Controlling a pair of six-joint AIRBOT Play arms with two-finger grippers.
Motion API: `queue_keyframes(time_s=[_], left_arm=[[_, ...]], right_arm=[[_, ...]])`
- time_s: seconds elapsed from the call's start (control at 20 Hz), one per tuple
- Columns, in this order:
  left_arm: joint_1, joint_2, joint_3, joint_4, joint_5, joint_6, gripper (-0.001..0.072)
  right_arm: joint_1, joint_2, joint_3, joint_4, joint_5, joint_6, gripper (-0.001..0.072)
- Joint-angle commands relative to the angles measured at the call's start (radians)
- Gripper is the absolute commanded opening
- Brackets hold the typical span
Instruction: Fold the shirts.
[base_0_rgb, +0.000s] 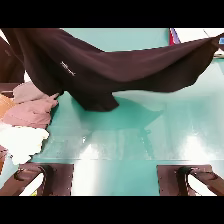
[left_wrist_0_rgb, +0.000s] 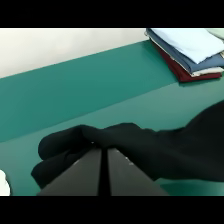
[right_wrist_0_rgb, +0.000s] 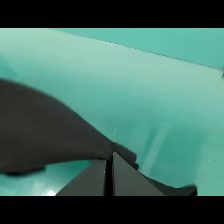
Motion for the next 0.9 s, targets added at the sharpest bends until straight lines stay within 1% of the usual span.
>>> queue_keyframes(time_s=[0.0, 0.15, 0.25, 0.35, 0.45, 0.55, 0.65, 0.75, 0.85], left_arm=[[0.0, 0.006, 0.102, -0.002, 0.014, -0.001, 0.0025], [0.0, 0.006, 0.287, -0.003, 0.018, 0.0, 0.0024], [0.0, 0.006, 0.383, -0.003, 0.023, -0.001, 0.0024], [0.0, 0.006, 0.431, -0.006, 0.068, -0.002, 0.0024], [0.0, -0.001, 0.434, -0.005, 0.114, -0.005, 0.0024], [0.0, -0.04, 0.417, 0.007, 0.113, -0.022, 0.0024], [0.0, -0.121, 0.357, 0.025, 0.111, -0.039, 0.0024], [0.0, -0.238, 0.289, 0.026, 0.077, -0.079, 0.0024], [0.0, -0.397, 0.246, 0.023, 0.01, -0.09, 0.0025]], right_arm=[[0.036, 0.016, 0.056, -0.019, -0.008, 0.001, 0.0017], [0.036, 0.122, 0.089, -0.022, -0.009, 0.029, 0.0017], [0.036, 0.188, 0.086, -0.022, -0.001, 0.088, 0.0017], [0.035, 0.228, 0.086, -0.023, 0.023, 0.128, 0.0017], [0.036, 0.232, 0.086, -0.069, 0.069, 0.192, 0.0017], [0.036, 0.196, 0.086, -0.129, 0.155, 0.253, 0.0017], [0.036, 0.109, 0.085, -0.145, 0.259, 0.27, 0.0018], [0.036, -0.007, 0.085, -0.145, 0.349, 0.272, 0.0017], [0.035, -0.148, 0.085, -0.152, 0.393, 0.27, 0.0018]])
